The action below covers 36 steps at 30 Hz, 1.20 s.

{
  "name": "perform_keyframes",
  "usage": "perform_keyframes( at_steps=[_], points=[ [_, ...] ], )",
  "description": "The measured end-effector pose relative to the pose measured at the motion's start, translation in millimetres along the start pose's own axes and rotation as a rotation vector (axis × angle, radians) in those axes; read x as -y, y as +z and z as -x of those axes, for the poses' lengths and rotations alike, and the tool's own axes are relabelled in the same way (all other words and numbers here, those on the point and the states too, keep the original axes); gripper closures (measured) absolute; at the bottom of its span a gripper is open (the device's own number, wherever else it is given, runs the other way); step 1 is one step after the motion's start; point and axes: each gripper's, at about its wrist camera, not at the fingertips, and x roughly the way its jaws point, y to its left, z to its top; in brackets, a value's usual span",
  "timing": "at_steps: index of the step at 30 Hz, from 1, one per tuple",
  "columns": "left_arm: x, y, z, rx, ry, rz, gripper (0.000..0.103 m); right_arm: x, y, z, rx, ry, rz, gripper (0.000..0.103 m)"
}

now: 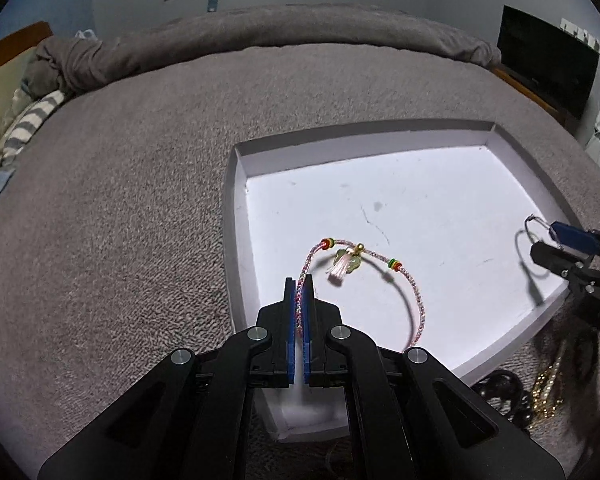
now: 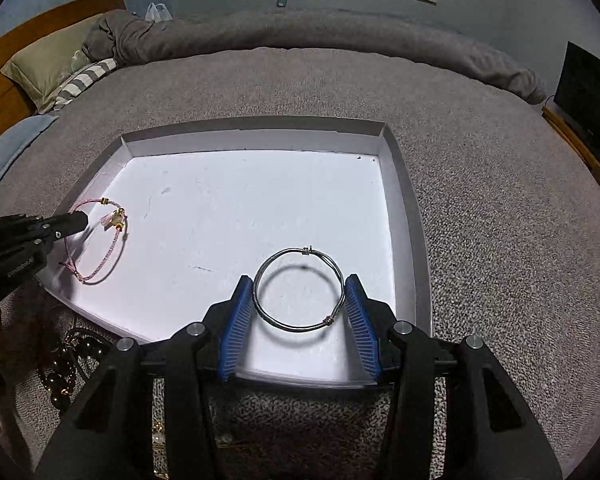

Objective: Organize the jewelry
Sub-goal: 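Lower both bracelets into the box and open both tools, then withdraw both tools from the box back over the remaining jewelry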

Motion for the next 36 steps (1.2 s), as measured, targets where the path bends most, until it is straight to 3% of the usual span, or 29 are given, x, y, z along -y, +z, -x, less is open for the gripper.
perform_keyframes(
  at_steps=[3,8,13,17,27,29,30,32,36],
  points=[
    [1,0,-2,-0.002,-0.002,0.001,0.098,0,2,-2,0.0,0.003,-0.002,0.055],
    [1,1,-2,0.006,0.009,-0.007,0.086,2,0,-3,0.0,0.007,-0.004,0.055],
    [2,1,-2,0.008,0.015,-0.012,0.085,3,0,-3,-0.003,0.013,-0.007,0.055],
    [2,1,-1,0.013,0.015,-0.011,0.074,4,-1,-4,-0.003,0.01,-0.008,0.055],
    [2,1,2,0.018,-0.001,-0.004,0.068,6,-1,-5,-0.003,0.005,-0.02,0.055],
    [2,1,5,0.023,-0.009,-0.003,0.062,7,-1,-4,0.003,0.006,-0.023,0.053],
    [3,1,6,0.027,-0.014,-0.003,0.058,8,-1,-2,0.007,0.01,-0.026,0.047],
    [6,2,11,0.046,-0.002,-0.008,0.04,9,0,3,0.024,0.019,-0.032,0.039],
    [9,4,25,0.087,0.0,-0.01,0.024,11,0,20,0.084,0.025,-0.035,0.02]
  ],
)
